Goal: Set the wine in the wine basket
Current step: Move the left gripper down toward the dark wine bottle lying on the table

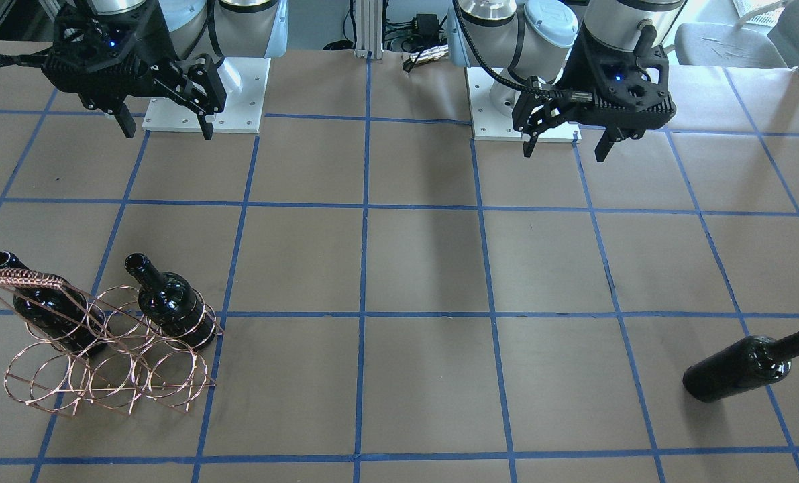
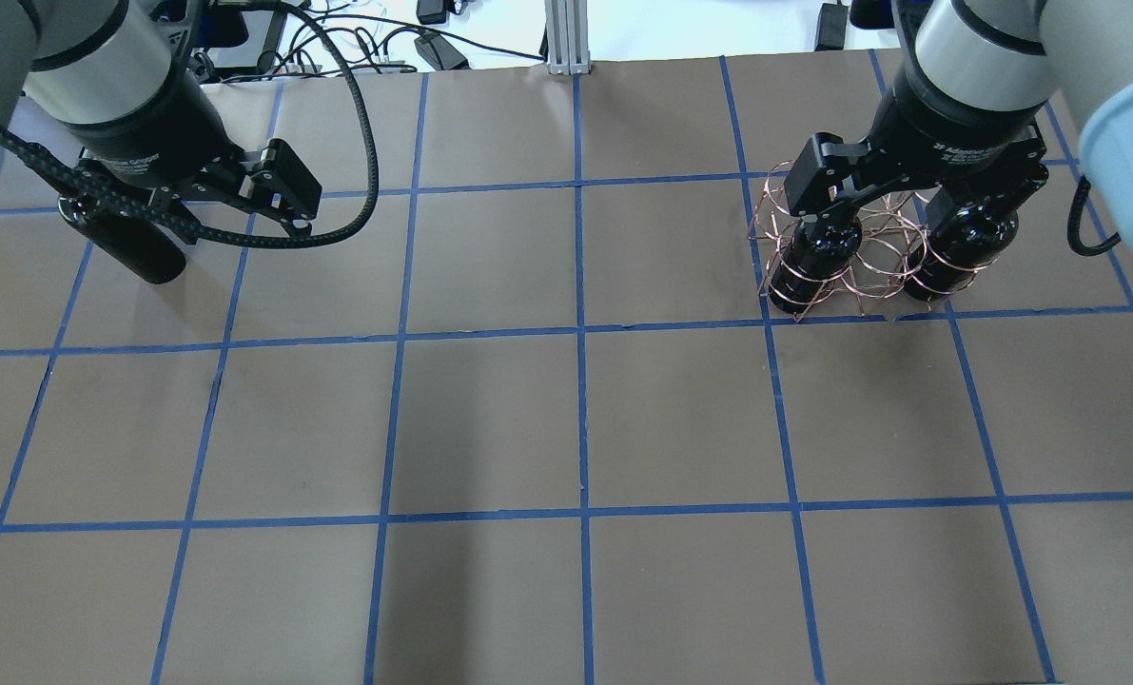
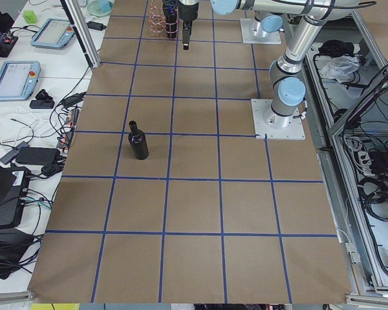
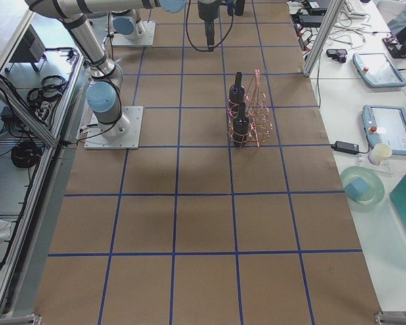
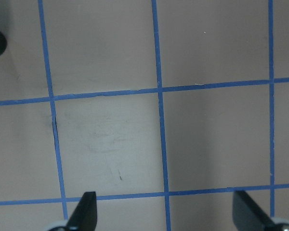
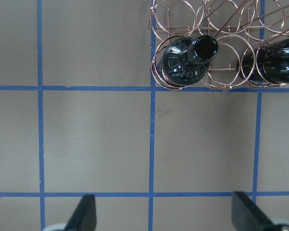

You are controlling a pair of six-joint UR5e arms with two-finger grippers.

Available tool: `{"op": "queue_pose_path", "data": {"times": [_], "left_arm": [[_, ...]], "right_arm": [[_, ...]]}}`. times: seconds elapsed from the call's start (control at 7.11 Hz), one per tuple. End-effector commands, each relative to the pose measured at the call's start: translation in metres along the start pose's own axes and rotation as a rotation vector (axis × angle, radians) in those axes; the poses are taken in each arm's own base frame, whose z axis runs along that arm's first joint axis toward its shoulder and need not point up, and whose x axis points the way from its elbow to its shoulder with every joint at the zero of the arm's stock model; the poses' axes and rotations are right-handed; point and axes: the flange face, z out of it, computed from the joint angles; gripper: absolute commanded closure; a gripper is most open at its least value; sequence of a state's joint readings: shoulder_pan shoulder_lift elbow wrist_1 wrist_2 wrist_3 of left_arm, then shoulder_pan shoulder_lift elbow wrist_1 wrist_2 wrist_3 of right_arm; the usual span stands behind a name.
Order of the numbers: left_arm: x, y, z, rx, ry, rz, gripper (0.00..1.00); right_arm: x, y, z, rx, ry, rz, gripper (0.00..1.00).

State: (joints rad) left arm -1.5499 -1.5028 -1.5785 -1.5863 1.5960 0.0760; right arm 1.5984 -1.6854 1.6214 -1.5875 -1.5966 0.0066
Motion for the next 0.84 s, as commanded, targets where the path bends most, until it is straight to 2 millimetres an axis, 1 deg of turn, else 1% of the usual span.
{"op": "queue_pose_path", "data": {"times": [0.0,0.14,0.28,0.42,0.56,0.7], "left_arm": [[-0.038,-0.012,0.005,0.001,0.000,0.032,0.00],[-0.074,-0.021,0.007,0.031,-0.012,0.082,0.00],[-0.122,-0.029,0.014,0.019,-0.015,0.028,0.00],[-0.168,-0.036,0.022,0.008,-0.016,0.035,0.00],[-0.206,-0.047,0.028,0.008,-0.026,0.090,0.00],[-0.237,-0.062,0.027,0.023,-0.040,0.084,0.00]], "right_arm": [[0.000,0.000,0.000,-0.001,0.000,-0.001,0.00],[0.000,0.000,0.000,0.001,0.000,0.001,0.00],[0.000,0.000,0.000,-0.001,0.000,0.000,0.00],[0.000,0.000,0.001,-0.002,0.000,-0.001,0.00],[-0.001,0.001,0.003,-0.007,0.000,-0.001,0.00],[-0.001,0.002,0.005,-0.010,-0.001,-0.001,0.00]]}}
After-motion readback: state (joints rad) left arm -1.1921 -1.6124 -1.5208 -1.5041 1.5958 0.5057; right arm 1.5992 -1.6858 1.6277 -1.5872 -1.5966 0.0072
